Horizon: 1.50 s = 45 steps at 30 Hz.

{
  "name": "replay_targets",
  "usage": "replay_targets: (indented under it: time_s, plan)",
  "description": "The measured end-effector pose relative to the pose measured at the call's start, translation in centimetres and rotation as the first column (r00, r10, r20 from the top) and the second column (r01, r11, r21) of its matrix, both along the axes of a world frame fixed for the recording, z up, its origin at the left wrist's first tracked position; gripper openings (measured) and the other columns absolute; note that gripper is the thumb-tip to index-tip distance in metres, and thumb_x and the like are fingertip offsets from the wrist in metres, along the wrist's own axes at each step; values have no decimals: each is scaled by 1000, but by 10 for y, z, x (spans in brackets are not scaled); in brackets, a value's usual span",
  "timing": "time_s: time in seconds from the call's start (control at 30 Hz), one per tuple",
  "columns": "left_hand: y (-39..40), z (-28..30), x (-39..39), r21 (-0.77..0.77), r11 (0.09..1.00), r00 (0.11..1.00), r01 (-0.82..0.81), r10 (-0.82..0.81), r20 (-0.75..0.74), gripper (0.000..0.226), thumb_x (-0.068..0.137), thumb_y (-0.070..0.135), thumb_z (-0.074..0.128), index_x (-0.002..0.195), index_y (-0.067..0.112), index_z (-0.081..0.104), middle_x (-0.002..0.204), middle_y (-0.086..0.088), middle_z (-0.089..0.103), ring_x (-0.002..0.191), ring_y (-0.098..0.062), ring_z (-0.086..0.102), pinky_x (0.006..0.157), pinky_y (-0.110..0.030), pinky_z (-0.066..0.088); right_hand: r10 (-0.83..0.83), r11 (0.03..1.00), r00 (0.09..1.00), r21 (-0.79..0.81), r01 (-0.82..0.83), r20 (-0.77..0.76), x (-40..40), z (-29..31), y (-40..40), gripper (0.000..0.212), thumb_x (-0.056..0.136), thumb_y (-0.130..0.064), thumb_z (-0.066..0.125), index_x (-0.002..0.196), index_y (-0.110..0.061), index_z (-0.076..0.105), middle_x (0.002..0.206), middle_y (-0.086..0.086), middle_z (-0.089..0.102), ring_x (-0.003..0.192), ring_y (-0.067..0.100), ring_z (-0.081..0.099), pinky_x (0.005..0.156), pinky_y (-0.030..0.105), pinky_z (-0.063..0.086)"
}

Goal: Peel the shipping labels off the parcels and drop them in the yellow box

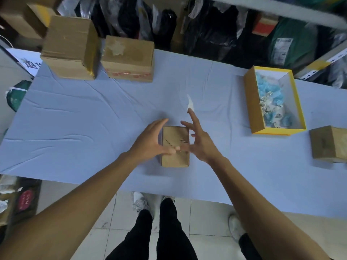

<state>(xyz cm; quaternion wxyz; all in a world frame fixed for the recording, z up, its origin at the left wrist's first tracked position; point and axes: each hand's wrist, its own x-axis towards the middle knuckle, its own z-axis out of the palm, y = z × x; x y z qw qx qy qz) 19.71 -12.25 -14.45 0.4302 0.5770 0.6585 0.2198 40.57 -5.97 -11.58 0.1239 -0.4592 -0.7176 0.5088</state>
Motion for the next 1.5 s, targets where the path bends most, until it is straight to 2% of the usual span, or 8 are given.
replay_targets:
  time_s: [0.13,0.3,0.43,0.67,0.83,0.93,1.23,1.5]
  plan:
    - [-3,0,-1,-56,982,982,183,-185,-38,136,48,53,92,154,26,10,156,15,14,141,-1,16,112,-24,23,97,988,995,-118,-97,-7,18,-10,-10,132,60,-31,93,152,-45,-1,156,-16,27,139,5,31,109,35,35]
    - [30,-5,0,60,996,997,66,-64,-29,83,54,66,77,120,22,54,128,10,55,116,-9,53,95,-35,47,-168,986,986,1,168,8,2,-13,1,91,75,-39,81,148,-44,27,117,-18,66,105,-9,57,91,13,43]
    - [44,-15,2,218,976,1000,-5,11,-26,50,74,59,62,96,15,69,104,11,68,105,-10,60,88,-43,50,-239,965,971,108,238,-5,-9,-19,4,70,89,-40,68,149,-33,33,104,-15,73,96,2,67,91,34,52]
    - [1,-17,-15,154,963,975,220,-220,-19,121,49,74,77,149,25,29,154,10,26,143,-6,19,113,-20,21,82,996,996,-26,-83,-30,19,-22,-20,137,55,-43,93,153,-38,-4,160,-14,12,146,6,18,116,38,27]
    - [40,-11,-6,123,985,992,118,-124,36,57,55,60,78,94,23,57,137,0,54,135,0,34,103,-19,32,-165,981,985,118,157,58,10,-23,-6,97,69,-50,81,149,-44,26,122,-14,65,105,-7,55,91,9,40]
    - [56,-6,0,158,987,999,42,-39,-24,39,73,46,75,78,11,61,111,-5,67,113,-18,58,92,-35,46,-135,981,988,149,122,79,4,-18,3,79,75,-49,77,144,-40,39,122,-11,66,107,4,62,91,22,48]
    - [61,83,17,215,949,955,-229,177,238,8,82,18,73,87,23,70,93,8,72,94,-9,68,90,-36,54,-208,977,973,-62,202,-98,1,70,45,8,83,-12,74,85,-6,68,75,2,63,57,3,54,58,14,38]
    - [46,143,25,200,940,911,-275,189,365,22,78,-2,76,94,8,67,89,0,68,79,-2,64,77,-21,54,-247,939,872,-325,109,-423,-13,124,45,3,86,6,64,89,8,64,83,16,63,83,28,66,85,37,58]
